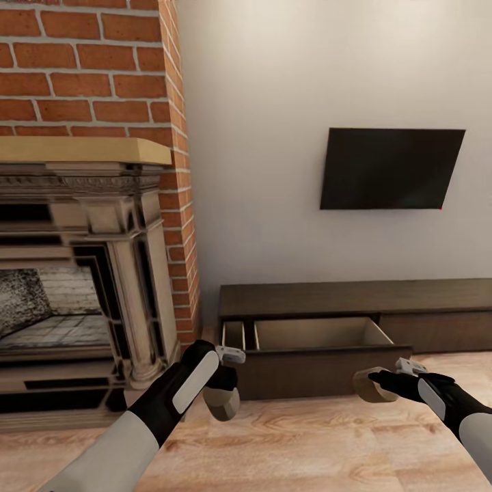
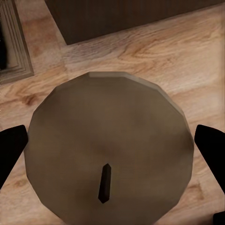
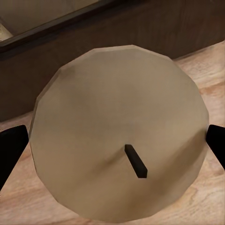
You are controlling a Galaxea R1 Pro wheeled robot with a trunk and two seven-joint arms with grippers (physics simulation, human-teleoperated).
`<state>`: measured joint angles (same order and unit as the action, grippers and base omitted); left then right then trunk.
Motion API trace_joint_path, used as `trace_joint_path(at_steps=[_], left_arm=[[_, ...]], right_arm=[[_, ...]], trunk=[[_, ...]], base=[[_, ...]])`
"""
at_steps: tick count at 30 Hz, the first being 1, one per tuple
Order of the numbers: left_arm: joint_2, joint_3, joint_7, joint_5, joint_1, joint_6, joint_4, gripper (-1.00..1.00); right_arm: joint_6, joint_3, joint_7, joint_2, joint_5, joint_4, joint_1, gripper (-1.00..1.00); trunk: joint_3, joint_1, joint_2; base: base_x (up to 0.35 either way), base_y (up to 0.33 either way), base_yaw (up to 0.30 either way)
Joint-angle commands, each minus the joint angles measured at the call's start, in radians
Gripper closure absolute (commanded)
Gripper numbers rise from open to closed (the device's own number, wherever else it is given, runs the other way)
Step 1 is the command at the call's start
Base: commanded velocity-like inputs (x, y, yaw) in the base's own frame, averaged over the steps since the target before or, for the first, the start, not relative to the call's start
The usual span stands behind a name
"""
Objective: Place each of the two pumpkins and all three candles from the living room inside a cabinet in the living room (use any cabinet), then make sure every cabinet is closed, and position the cauldron so it is next to a table in the living room.
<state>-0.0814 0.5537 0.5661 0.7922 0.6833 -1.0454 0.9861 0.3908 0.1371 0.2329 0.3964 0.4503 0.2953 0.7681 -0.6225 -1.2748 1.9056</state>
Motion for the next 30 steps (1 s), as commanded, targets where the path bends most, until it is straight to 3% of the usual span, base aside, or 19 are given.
trace_joint_path(at_steps=[1,30], left_arm=[[0.000,0.002,0.010,0.010,0.001,-0.002,0.001,1.00],[0.002,0.000,0.013,0.007,0.001,-0.002,-0.006,1.00]], right_arm=[[0.003,0.008,0.000,0.001,0.007,0.001,0.000,1.00],[0.010,0.010,-0.001,-0.004,0.005,0.002,0.000,1.00]], trunk=[[0.002,0.004,-0.007],[0.093,0.115,-0.210]], base=[[0.001,-0.001,0.000],[0.000,0.000,0.000]])
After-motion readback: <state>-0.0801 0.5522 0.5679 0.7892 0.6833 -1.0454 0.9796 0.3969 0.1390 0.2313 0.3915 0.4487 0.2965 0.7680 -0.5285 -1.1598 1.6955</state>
